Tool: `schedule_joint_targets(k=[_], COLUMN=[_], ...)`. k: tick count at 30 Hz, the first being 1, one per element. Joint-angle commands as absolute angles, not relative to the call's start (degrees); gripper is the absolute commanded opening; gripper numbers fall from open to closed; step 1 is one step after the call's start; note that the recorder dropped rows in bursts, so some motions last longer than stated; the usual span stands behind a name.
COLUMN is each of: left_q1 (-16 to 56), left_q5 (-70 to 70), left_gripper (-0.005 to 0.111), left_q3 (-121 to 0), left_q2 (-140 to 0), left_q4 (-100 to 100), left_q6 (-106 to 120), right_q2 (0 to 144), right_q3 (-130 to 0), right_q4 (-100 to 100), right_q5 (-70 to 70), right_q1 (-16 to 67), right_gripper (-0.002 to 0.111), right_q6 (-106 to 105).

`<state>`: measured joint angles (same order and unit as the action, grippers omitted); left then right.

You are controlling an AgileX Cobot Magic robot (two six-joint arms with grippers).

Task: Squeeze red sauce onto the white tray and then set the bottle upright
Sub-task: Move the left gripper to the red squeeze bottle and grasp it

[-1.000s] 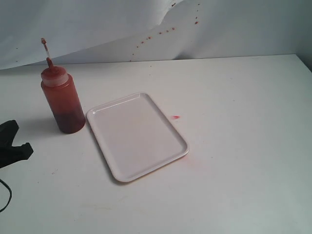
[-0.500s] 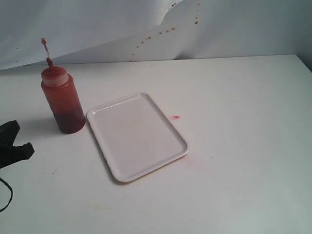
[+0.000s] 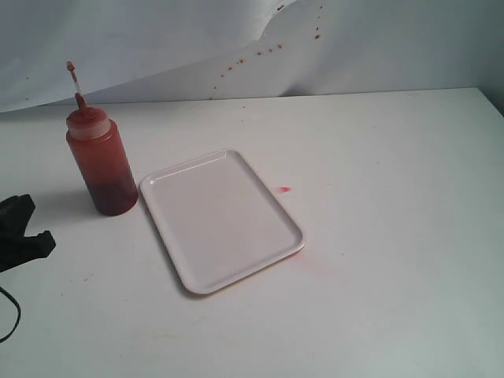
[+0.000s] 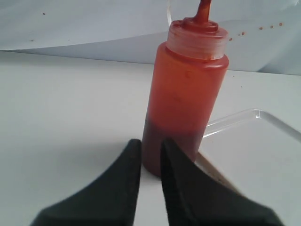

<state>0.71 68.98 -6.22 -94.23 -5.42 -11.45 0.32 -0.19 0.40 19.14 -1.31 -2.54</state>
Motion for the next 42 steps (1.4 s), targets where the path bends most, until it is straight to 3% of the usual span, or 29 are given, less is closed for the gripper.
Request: schedule_joint_targets(k=[1, 3, 5, 6, 8, 13, 17, 31, 42], left_q1=[0.5, 0.5, 0.5, 0.5, 0.5, 0.5, 0.5, 0.5, 0.5], left_q5=[70.0, 70.0, 70.0, 70.0, 70.0, 68.7, 58.4, 58.4, 58.4], left_gripper=[0.035, 0.050, 0.075, 0.093, 0.105, 0.105, 0.105, 0.105, 0.105], left_q3=[-6.4, -6.4, -6.4, -6.4, -6.4, -9.4, -17.9, -33.9, -40.1], left_q2=[-94.4, -94.4, -94.4, -94.4, -94.4, -95.4, -101.8, -120.8, -123.4], left_q4=[-5.3, -5.3, -5.3, -5.3, -5.3, -13.4, -20.2, -20.3, -20.7], left_q6=[-11.4, -11.4, -11.4, -11.4, -11.6, -12.1, -12.1, -11.7, -11.7], right_q2=[0.0, 0.0, 0.0, 0.0, 0.0, 0.0, 0.0, 0.0, 0.0], right_q3=[0.0, 0.0, 0.0, 0.0, 0.0, 0.0, 0.0, 0.0, 0.0], right_q4=[0.0, 0.0, 0.0, 0.0, 0.0, 0.0, 0.0, 0.0, 0.0], right_q5=[19.0, 19.0, 19.0, 19.0, 19.0, 19.0, 19.0, 19.0, 19.0], right_q1=[-1.1, -1.1, -1.1, -1.1, -1.1, -1.1, -1.1, -1.1, -1.1], right_gripper=[0.000, 0.000, 0.000, 0.000, 0.000, 0.000, 0.000, 0.000, 0.000], right_q6=[-2.8, -2.8, -2.8, -2.8, -2.8, -2.8, -2.8, -2.8, -2.8])
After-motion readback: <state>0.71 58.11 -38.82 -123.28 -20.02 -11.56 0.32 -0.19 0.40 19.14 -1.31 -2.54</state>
